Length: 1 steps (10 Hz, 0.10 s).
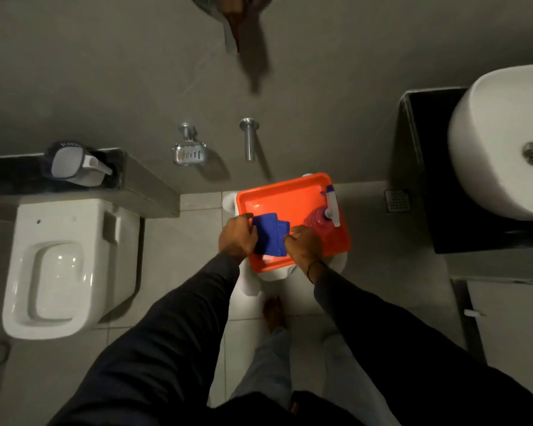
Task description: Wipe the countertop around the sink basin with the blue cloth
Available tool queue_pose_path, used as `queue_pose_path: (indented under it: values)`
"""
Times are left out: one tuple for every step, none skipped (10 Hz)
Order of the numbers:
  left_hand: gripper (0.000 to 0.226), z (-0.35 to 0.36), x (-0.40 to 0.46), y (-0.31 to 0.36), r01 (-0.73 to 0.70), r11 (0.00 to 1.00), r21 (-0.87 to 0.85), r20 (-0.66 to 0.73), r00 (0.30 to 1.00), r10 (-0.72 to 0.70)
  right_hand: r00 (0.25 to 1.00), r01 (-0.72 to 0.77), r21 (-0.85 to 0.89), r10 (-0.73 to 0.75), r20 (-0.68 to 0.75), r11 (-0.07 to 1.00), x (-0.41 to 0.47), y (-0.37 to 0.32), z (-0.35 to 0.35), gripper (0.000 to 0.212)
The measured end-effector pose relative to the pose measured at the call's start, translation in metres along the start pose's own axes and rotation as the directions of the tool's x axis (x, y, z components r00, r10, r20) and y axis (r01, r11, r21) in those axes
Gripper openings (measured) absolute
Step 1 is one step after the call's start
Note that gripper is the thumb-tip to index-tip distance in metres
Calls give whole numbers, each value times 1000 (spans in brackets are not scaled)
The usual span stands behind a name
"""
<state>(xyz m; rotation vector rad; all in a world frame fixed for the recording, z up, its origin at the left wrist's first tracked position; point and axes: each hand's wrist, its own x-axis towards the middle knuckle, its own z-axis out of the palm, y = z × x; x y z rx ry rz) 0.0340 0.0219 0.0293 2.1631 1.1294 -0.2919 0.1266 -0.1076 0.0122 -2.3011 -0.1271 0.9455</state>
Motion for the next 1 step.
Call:
queue_pose_path:
  values:
    - [42, -38, -5, 18, -93, 995, 41, -98, 990, 97, 996, 80, 66, -76, -56, 995, -15, -29, -15, 20]
